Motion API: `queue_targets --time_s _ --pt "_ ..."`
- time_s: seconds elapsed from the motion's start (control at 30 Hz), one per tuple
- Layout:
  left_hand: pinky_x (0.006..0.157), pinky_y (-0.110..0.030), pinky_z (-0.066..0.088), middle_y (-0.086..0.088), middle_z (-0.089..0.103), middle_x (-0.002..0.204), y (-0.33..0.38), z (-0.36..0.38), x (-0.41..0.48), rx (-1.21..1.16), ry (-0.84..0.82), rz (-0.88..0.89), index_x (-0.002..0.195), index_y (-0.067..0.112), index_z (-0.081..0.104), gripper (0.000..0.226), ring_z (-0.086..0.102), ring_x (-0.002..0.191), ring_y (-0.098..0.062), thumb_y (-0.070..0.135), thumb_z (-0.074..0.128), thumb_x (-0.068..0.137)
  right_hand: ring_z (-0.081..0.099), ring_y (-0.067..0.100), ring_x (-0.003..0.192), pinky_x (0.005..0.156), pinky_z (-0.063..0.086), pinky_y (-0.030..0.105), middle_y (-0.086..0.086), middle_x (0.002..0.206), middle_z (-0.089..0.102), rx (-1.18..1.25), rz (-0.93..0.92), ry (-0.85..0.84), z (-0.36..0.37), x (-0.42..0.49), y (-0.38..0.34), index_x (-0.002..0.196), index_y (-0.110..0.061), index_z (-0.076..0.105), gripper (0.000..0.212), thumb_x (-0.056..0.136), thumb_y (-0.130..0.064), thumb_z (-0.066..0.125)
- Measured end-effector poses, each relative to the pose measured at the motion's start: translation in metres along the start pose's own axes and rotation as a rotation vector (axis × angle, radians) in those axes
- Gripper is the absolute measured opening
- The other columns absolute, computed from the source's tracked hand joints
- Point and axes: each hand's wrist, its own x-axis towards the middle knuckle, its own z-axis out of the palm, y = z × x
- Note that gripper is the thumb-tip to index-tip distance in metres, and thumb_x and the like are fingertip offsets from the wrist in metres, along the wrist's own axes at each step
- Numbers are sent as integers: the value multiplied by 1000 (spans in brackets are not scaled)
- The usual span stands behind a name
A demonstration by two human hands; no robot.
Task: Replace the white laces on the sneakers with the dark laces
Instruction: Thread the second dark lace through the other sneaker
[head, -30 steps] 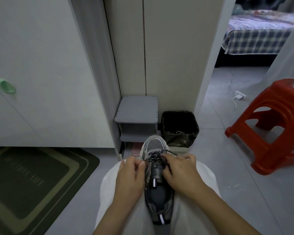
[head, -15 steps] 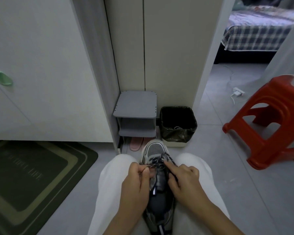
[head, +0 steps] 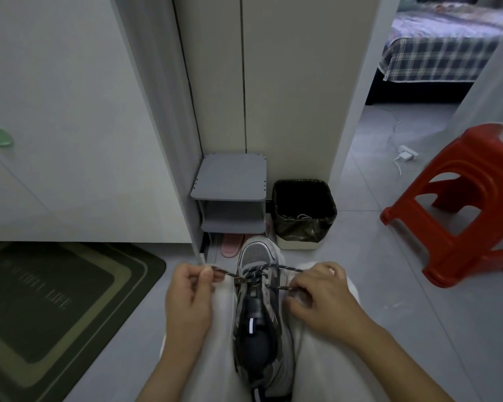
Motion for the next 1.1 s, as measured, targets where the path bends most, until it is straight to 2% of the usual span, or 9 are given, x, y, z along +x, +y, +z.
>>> queue_targets --time_s 0.1,0.2,0.37,0.57,0.67,0.73,0.8,0.9,1.1 --pt "74 -41 53 -6 68 83 2 -11 8 -25 64 1 84 14 52 13 67 81 -19 9 47 95 45 14 109 102 17 34 -9 108 58 -63 8 55 2 3 6 73 -32 61 21 73 -45 46" --pt "75 -43 53 -9 66 85 1 -21 13 -52 131 -22 85 13 51 12 66 83 -22 11 46 96 39 12 121 102 16 29 -10 125 48 73 116 58 1 3 -5 93 -34 62 42 72 -61 37" --pt "70 -40 52 -8 67 82 1 -16 11 -64 144 -40 84 15 50 14 66 78 -21 10 45 96 41 10 109 103 23 32 -14 113 43 -79 141 -104 15 5 -35 107 -28 54 83 61 -90 24" --pt "68 -36 52 -10 66 86 -9 -26 16 -90 219 -114 87 11 50 11 66 74 -16 13 45 97 45 14 97 90 35 32 -9 101 43 -25 264 72 13 5 -35 102 -29 48 60 57 -66 35" --pt "64 -28 52 -9 65 90 -17 -47 29 -184 397 -262 91 10 50 10 63 74 -16 17 45 98 49 13 69 70 34 32 -11 70 49 -128 275 182 18 -1 -29 69 -30 50 35 59 -63 44" --pt "63 -26 50 -9 64 90 -23 -57 34 -171 403 -323 98 6 51 11 62 76 -16 17 46 97 51 14 55 66 34 32 -5 54 52 -158 243 98 23 -3 -28 58 -27 50 36 67 -59 36" --pt "65 -29 49 -11 65 90 -27 -58 32 -144 360 -346 94 7 52 9 62 76 -19 14 48 96 49 20 49 61 34 31 -1 50 54 -133 179 45 28 -3 -28 61 -22 53 41 73 -51 26" --pt "67 -32 49 -14 64 90 -27 -55 22 -111 338 -334 88 7 54 8 60 76 -23 10 49 93 42 21 40 49 26 25 -1 44 49 33 109 96 31 -3 -25 57 -19 49 32 78 -38 33" --pt "72 -39 48 -11 63 85 -22 -53 18 -123 393 -309 81 10 56 11 58 77 -23 7 51 90 41 18 54 45 34 27 -12 52 37 231 115 244 38 -25 -19 81 -23 63 29 84 -38 39"
